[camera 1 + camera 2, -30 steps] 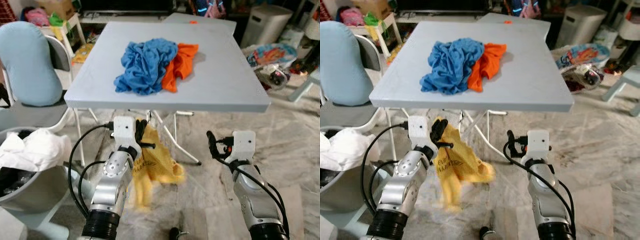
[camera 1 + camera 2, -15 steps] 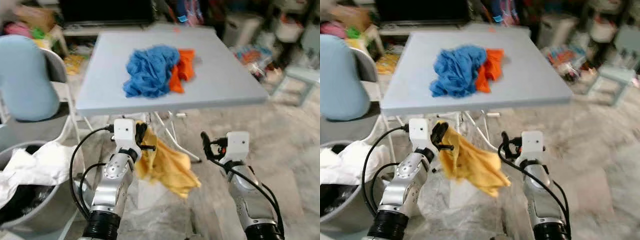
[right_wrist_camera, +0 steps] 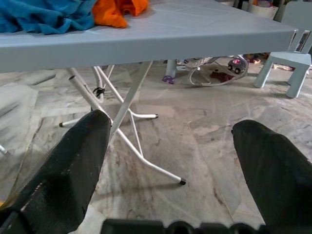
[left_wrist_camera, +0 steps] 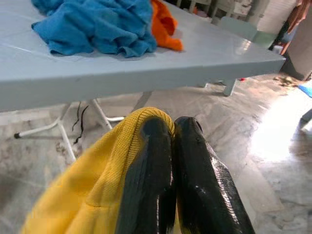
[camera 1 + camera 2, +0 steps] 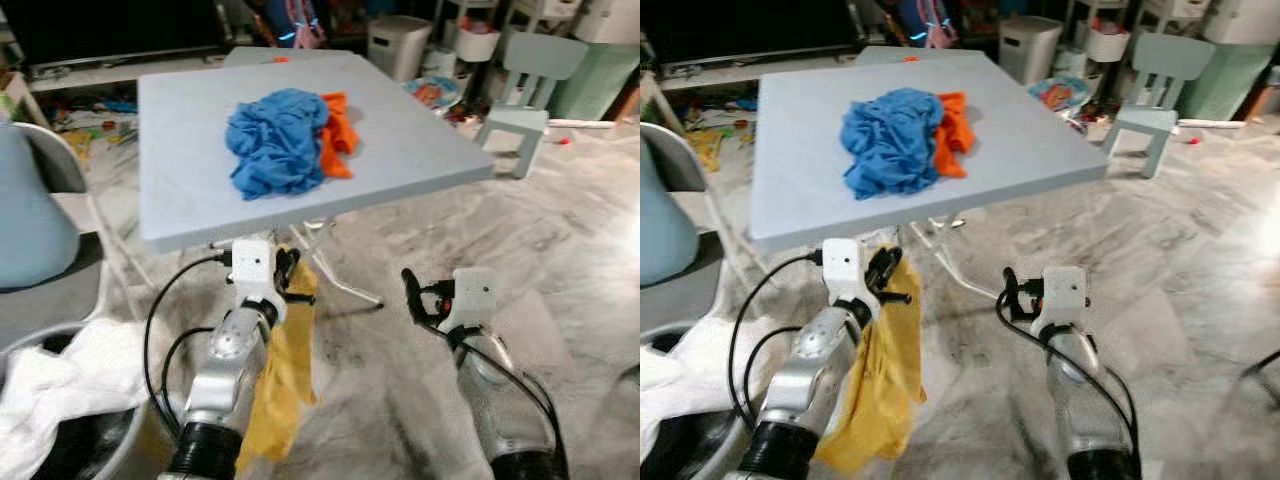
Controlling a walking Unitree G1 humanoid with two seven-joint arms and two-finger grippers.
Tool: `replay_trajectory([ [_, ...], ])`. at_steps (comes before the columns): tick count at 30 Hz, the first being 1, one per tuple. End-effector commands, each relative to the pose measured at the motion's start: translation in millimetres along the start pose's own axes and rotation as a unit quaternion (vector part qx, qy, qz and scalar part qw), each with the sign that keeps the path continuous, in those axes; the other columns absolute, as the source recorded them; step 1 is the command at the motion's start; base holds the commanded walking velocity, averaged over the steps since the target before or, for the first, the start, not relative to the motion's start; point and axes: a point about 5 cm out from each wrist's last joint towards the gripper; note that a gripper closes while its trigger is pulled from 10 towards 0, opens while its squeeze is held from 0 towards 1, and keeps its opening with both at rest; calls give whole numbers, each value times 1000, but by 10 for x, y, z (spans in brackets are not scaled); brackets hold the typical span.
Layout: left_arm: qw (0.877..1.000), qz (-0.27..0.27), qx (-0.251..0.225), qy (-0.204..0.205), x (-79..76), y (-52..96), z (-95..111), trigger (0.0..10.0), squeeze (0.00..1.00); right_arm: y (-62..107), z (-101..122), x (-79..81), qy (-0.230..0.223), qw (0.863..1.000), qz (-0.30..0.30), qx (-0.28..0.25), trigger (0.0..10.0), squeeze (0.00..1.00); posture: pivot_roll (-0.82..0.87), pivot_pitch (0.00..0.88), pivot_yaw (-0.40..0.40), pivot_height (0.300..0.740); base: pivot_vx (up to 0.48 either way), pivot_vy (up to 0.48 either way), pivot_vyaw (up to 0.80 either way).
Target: Hang hanger
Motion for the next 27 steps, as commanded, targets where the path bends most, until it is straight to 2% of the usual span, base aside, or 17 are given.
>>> replay_trajectory([
  [1,999,-26,-27,-2,-110,-12,111,10000,0,5,16,-51,3,1000,-11,-2,10000,0,-56,53,16,740,292,0,0],
  [4,999,-26,-25,0,-113,-13,107,10000,0,3,13,-50,5,1000,-11,-1,10000,0,-56,53,16,740,292,0,0],
  [14,999,-37,-10,-13,-109,-19,74,10000,0,26,11,25,6,1000,-6,-4,10000,0,-58,64,33,740,367,0,-800],
  [24,999,-40,2,-12,-144,12,12,10000,0,4,35,-9,8,1000,-10,-6,10000,0,-57,70,30,740,357,0,-800],
  [27,999,-37,10,-4,-138,12,-5,10000,0,8,23,-10,8,1000,-10,-4,10000,0,-58,72,28,740,95,396,-573],
])
Point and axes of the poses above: a point about 5 cm out from each wrist's last joint towards the gripper, its own y axis pointing back from the gripper into the wrist, its own z axis along the axis of the wrist's last joint, x = y × z, and after that the axes turned 4 degrees about y, right-handed
